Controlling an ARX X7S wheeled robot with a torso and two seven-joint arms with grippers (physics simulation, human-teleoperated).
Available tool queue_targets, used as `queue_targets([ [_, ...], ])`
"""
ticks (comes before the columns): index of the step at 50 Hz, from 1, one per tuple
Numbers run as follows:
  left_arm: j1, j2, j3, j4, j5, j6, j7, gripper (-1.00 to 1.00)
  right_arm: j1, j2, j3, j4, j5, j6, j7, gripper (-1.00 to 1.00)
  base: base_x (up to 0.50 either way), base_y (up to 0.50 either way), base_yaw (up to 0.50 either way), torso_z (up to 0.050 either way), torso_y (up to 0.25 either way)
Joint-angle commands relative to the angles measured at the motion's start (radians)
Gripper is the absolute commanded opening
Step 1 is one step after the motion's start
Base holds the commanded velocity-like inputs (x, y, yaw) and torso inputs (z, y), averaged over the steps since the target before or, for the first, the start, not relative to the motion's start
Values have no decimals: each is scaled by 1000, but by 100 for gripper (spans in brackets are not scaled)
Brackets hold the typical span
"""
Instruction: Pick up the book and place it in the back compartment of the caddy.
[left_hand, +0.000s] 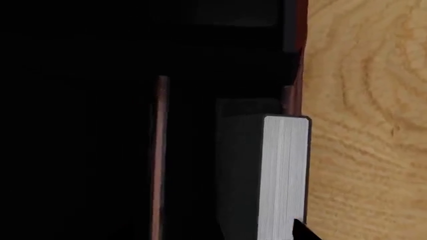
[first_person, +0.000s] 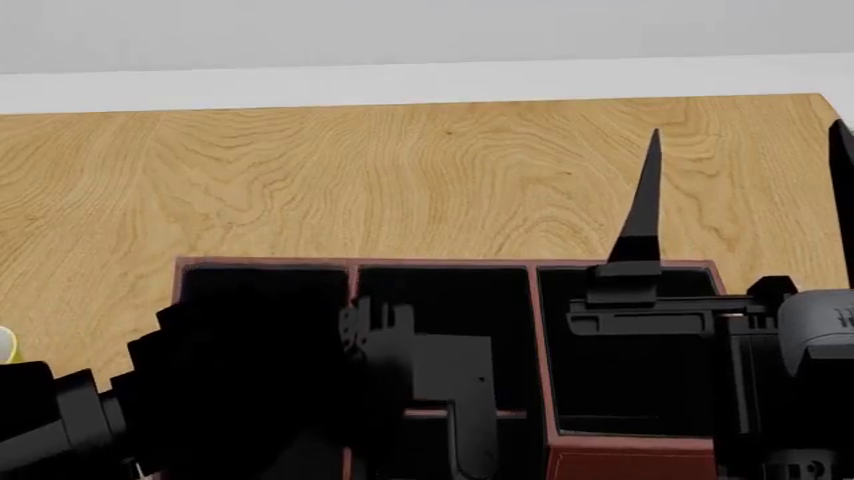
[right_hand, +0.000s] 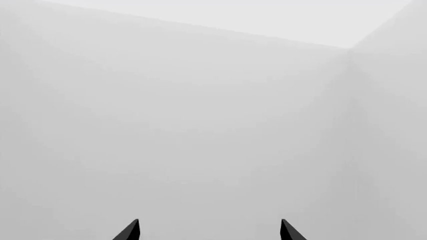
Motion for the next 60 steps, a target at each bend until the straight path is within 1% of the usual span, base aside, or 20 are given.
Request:
queue_targets([
  [1, -25, 0, -1, 9, -11, -7, -10, 100, 2, -3, -5, 3, -4, -3, -3, 100, 0, 0, 0, 0, 0],
  [23, -68, 0, 0, 44, -20, -28, -24, 100, -17, 7, 8, -27, 2, -8, 6, 100, 0, 0, 0, 0, 0],
  [34, -113, 0, -2, 45, -72, -9, -40, 100, -14, 7, 7, -31, 5, -7, 5, 100, 0, 0, 0, 0, 0],
  [44, -134, 0, -4, 17, -116, 44, -60, 100, -7, 3, 1, -22, 3, -8, 0, 100, 0, 0, 0, 0, 0],
  [50, -144, 0, -6, -16, -170, 143, -120, 100, -2, 0, -1, -18, 1, -7, -2, 100, 0, 0, 0, 0, 0],
  [60, -122, 0, -3, -57, -169, 217, -150, 100, 9, -3, -10, -17, -1, 2, -3, 100, 0, 0, 0, 0, 0],
])
